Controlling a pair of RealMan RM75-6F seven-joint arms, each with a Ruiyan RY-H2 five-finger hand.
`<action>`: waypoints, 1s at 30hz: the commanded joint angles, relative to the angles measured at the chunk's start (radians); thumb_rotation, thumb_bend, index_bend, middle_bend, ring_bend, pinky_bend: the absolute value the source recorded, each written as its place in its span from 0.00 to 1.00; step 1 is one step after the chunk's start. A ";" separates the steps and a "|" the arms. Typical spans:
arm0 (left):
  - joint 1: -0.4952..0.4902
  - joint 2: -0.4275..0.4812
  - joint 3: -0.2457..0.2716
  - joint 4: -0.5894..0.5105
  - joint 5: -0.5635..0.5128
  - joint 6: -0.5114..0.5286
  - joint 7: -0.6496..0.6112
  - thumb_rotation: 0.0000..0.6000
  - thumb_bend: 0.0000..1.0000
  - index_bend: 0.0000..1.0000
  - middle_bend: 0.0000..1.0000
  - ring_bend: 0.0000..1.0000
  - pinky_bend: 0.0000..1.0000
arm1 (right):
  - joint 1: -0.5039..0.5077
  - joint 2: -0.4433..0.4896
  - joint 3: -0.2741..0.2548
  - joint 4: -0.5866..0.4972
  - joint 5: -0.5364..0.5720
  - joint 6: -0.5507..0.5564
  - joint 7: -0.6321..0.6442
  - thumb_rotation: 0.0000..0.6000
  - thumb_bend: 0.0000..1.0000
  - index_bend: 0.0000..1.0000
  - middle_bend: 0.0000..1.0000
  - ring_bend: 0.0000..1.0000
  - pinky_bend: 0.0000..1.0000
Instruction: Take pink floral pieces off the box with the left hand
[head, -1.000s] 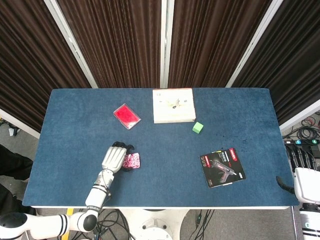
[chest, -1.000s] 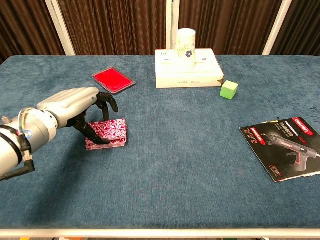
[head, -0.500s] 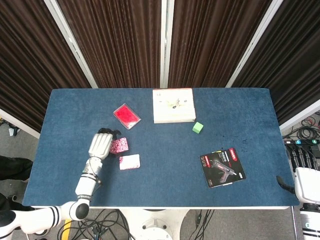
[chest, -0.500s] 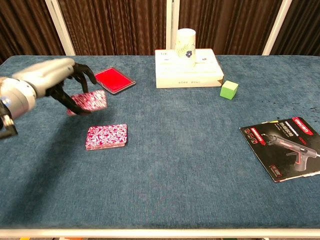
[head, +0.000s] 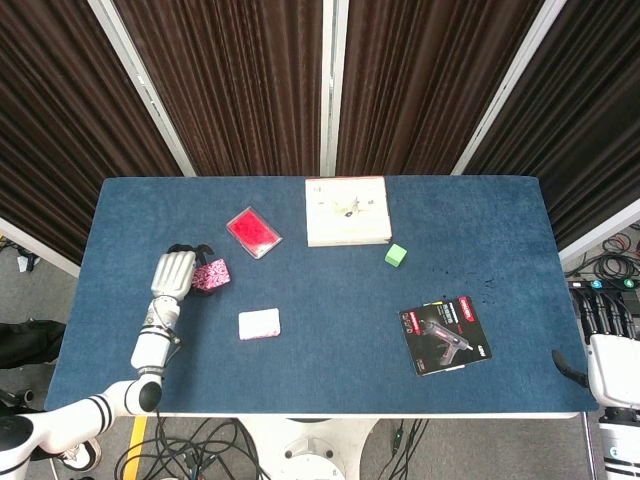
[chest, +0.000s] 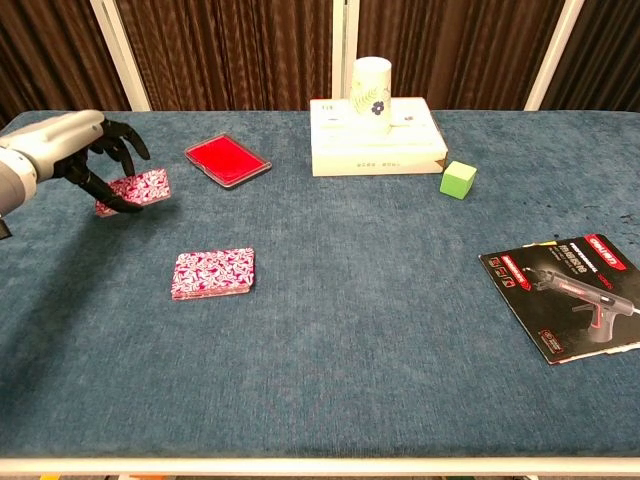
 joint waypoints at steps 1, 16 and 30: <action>-0.004 -0.015 0.009 0.041 0.017 -0.035 -0.050 1.00 0.19 0.32 0.51 0.26 0.20 | 0.001 -0.001 0.000 0.000 0.002 -0.002 -0.002 1.00 0.14 0.00 0.00 0.00 0.00; 0.002 -0.019 0.010 0.054 0.029 -0.039 -0.086 1.00 0.13 0.21 0.28 0.17 0.17 | -0.001 -0.005 0.001 0.006 0.011 -0.005 0.002 1.00 0.14 0.00 0.00 0.00 0.00; 0.075 0.118 0.116 -0.369 0.121 0.055 -0.007 1.00 0.13 0.21 0.30 0.17 0.16 | 0.005 -0.014 -0.001 0.021 0.012 -0.021 0.019 1.00 0.14 0.00 0.00 0.00 0.00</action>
